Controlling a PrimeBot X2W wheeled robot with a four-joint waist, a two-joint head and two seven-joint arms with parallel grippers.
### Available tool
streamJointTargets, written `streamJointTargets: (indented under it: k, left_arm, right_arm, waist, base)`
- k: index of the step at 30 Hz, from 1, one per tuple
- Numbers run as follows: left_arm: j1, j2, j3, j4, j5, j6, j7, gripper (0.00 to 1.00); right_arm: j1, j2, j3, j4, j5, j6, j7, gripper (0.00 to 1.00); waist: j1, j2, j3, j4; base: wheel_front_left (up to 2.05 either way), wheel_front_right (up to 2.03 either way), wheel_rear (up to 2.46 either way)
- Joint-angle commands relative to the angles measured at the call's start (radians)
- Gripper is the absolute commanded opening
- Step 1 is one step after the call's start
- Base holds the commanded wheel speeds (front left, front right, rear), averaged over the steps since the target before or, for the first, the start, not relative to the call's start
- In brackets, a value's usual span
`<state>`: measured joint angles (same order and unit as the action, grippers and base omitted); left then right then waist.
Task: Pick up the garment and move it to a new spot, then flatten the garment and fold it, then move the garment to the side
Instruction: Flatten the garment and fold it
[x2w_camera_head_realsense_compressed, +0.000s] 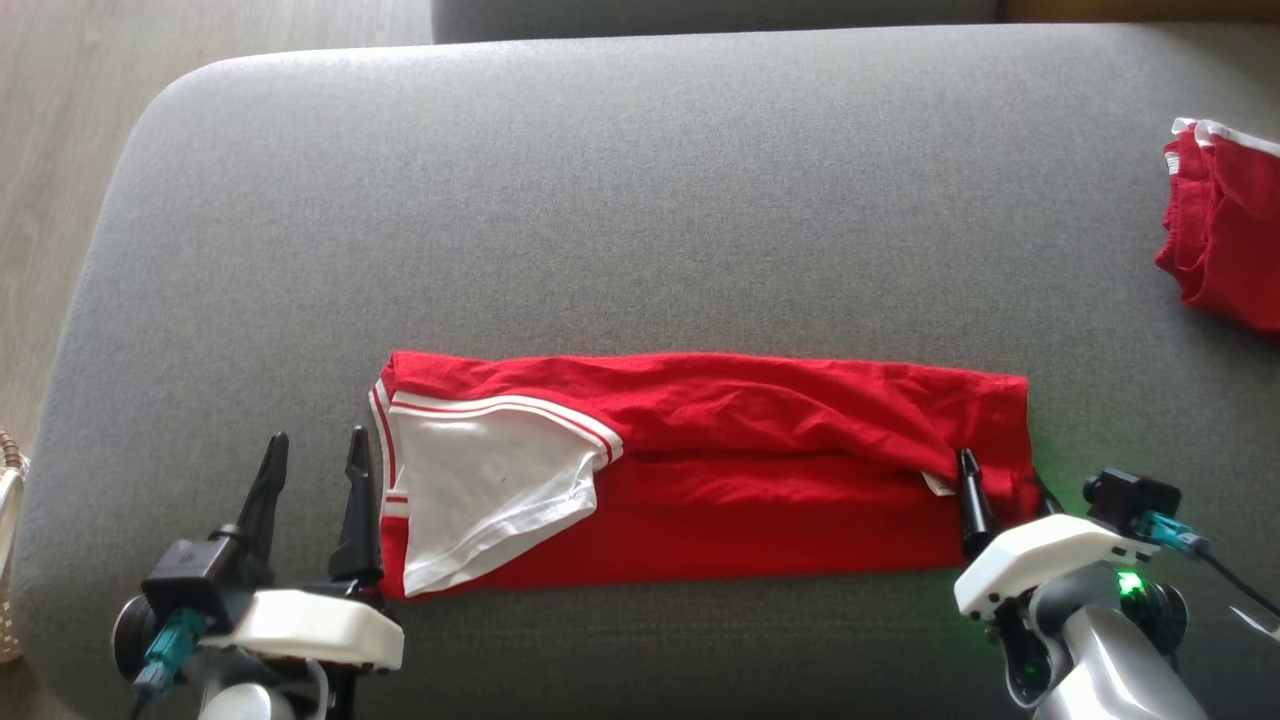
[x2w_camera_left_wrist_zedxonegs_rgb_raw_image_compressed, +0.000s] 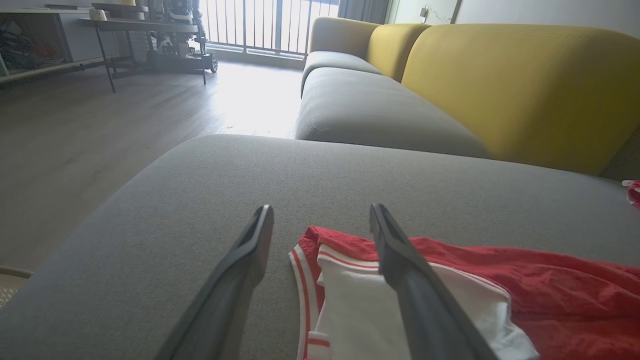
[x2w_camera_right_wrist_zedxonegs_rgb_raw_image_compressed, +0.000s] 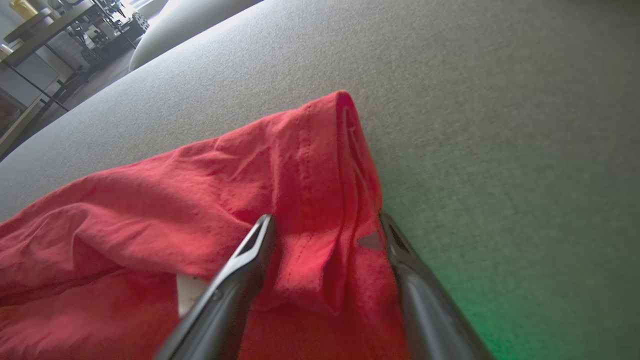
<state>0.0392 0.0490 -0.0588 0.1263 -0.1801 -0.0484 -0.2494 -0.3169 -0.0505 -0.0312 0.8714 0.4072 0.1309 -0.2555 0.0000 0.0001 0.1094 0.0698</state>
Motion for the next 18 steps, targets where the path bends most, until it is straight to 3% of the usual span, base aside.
streamJointTargets:
  k: [1, 2, 4, 5, 18]
  left_arm:
    - [-0.023, 0.001, 0.029, -0.027, 0.002, -0.001, -0.012, 1.0]
    - [-0.024, 0.001, 0.029, -0.026, 0.002, -0.001, -0.012, 1.0]
    - [-0.026, 0.001, 0.028, -0.025, 0.001, -0.001, -0.012, 1.0]
    - [-0.027, 0.001, 0.027, -0.024, 0.0, -0.001, -0.012, 1.0]
    - [-0.017, 0.001, 0.028, -0.022, -0.006, 0.005, -0.012, 1.0]
  right_arm:
    - [-0.004, 0.0, 0.043, -0.021, 0.006, 0.0, -0.006, 1.0]
    - [-0.005, 0.0, 0.056, -0.02, 0.011, 0.0, -0.006, 0.95]
    - [-0.009, 0.0, 0.071, -0.015, 0.012, 0.0, -0.006, 0.36]
    - [-0.011, 0.0, 0.071, -0.014, 0.005, 0.0, -0.006, 0.0]
    - [-0.037, 0.0, -0.09, -0.038, -0.122, 0.0, -0.006, 0.0]
  waist:
    - [0.0, -0.0001, 0.001, 0.001]
    - [0.0, -0.0001, 0.002, 0.001]
    - [0.0, -0.0001, 0.004, 0.002]
    - [0.0, -0.0001, 0.004, 0.003]
    - [0.0, -0.0001, -0.012, -0.004]
  base:
    - [0.0, 0.0, 0.0]
    - [0.0, 0.0, 0.0]
    - [0.0, 0.0, 0.0]
    - [0.0, 0.0, 0.0]
    - [0.0, 0.0, 0.0]
